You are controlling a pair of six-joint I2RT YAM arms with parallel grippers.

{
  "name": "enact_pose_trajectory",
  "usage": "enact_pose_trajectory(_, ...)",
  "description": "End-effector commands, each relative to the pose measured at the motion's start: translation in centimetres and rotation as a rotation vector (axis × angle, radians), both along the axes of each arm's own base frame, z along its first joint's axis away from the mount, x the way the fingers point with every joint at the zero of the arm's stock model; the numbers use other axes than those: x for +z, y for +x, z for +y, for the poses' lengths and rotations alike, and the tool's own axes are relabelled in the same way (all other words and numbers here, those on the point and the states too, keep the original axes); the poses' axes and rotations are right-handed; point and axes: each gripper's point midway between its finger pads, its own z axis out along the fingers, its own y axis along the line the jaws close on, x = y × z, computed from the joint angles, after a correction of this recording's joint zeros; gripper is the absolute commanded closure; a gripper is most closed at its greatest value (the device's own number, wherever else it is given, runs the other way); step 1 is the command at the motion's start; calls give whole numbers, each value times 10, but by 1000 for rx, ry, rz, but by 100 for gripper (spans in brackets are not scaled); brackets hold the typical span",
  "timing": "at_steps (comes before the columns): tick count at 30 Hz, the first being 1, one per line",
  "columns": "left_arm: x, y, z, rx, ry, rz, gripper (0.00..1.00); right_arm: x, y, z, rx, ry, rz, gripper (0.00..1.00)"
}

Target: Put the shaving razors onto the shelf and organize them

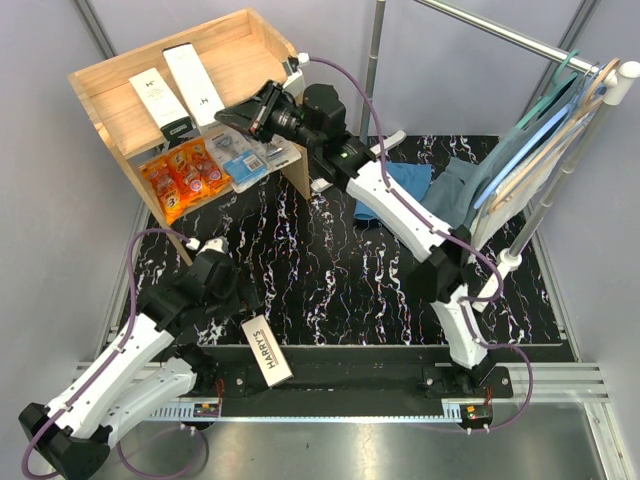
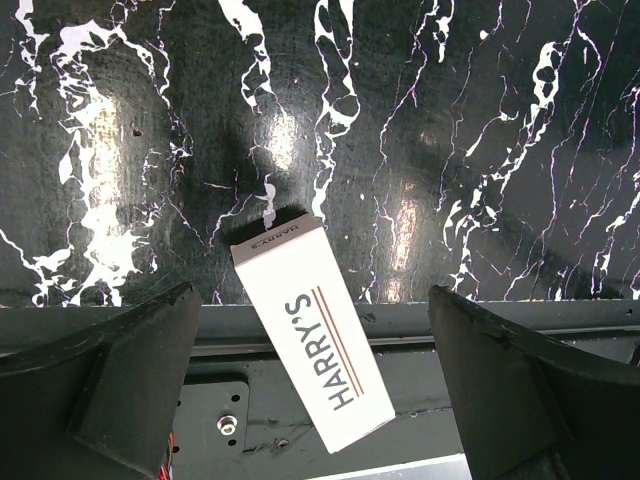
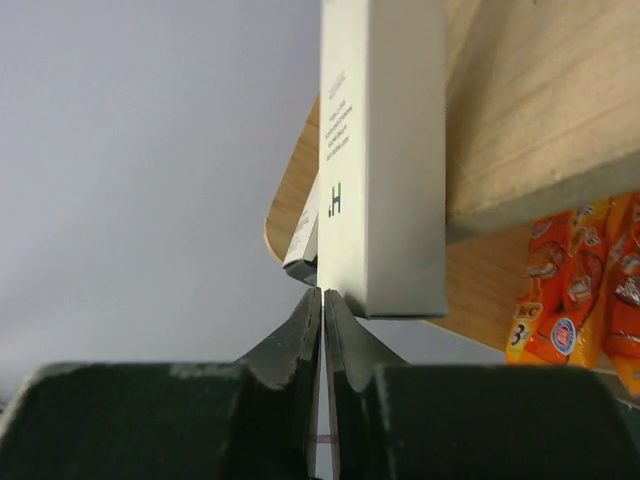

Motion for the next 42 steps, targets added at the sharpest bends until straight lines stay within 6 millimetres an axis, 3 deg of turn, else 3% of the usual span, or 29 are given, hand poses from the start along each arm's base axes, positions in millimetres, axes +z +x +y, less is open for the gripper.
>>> enact_pose_trajectory(1,10,6,-7,-5,-37,-31,1,61,-51,-49,-42,-20,-155,87)
enact_pose_trajectory(2,9,5,-8,0,-41,-28,1,59,-54,-54,-50,-41,-160,86)
enact_pose_trajectory(3,10,5,-8,3,-48,-26,1,78,-69,-72,-65,-27,-191,86)
enact_pose_trajectory(4,8,3,-9,3,-50,-14,1,51,-65,-72,-85,-87,-165,85)
enact_pose_trajectory(5,7,2,-9,11,-57,-8,1,46,-68,-79,-102,-105,-165,85)
enact_pose_trajectory(6,6,2,-10,14,-62,-4,1,63,-84,-100,-123,-89,-194,84)
enact_pose_trajectory(7,2,-1,-10,16,-63,9,1,28,-77,-101,-150,-161,-157,83)
enact_pose_trajectory(8,1,-1,-10,22,-68,15,1,22,-81,-110,-169,-180,-156,82)
enact_pose_trajectory(9,-1,-3,-11,22,-71,23,1,31,-95,-128,-191,-177,-178,79)
enact_pose_trajectory(10,-4,-5,-11,21,-72,34,1,-6,-92,-132,-209,-250,-124,77)
enact_pose_trajectory(11,-6,-5,-11,27,-77,38,1,-14,-95,-141,-223,-267,-113,76)
enact_pose_trajectory(12,-7,-7,-11,27,-77,45,1,-9,-108,-156,-236,-258,-123,70)
enact_pose_trajectory(13,-10,-8,-11,29,-79,53,1,-44,-108,-161,-250,-319,-72,69)
enact_pose_trajectory(14,-12,-9,-11,30,-80,58,1,-53,-111,-169,-261,-336,-58,66)
enact_pose_trajectory(15,-12,-9,-12,31,-83,58,1,-50,-122,-181,-271,-325,-61,65)
enact_pose_trajectory(16,-14,-10,-11,32,-81,64,1,-78,-124,-187,-276,-375,-21,60)
enact_pose_trajectory(18,-16,-11,-12,34,-85,71,1,-87,-136,-204,-290,-376,6,55)
enact_pose_trajectory(19,-19,-12,-13,34,-87,80,1,-115,-140,-209,-293,-423,49,53)
enact_pose_trajectory(21,-21,-13,-14,34,-92,87,1,-122,-153,-224,-303,-409,77,49)
enact_pose_trajectory(22,-24,-15,-14,31,-93,97,1,-147,-157,-230,-308,-450,120,48)
enact_pose_trajectory(24,-25,-15,-16,30,-98,100,1,-153,-167,-243,-318,-438,143,44)
enact_pose_trajectory(25,-26,-16,-16,29,-99,106,1,-169,-171,-249,-325,-469,172,42)
enact_pose_trajectory(28,-27,-16,-18,26,-98,113,1,-178,-178,-262,-348,-483,193,33)
enact_pose_trajectory(33,-29,-17,-21,15,-99,126,1,-179,-179,-265,-353,-505,185,15)
enact_pose_trajectory(42,-50,-29,-28,5,-76,201,1,-196,-184,-257,-296,-534,221,12)
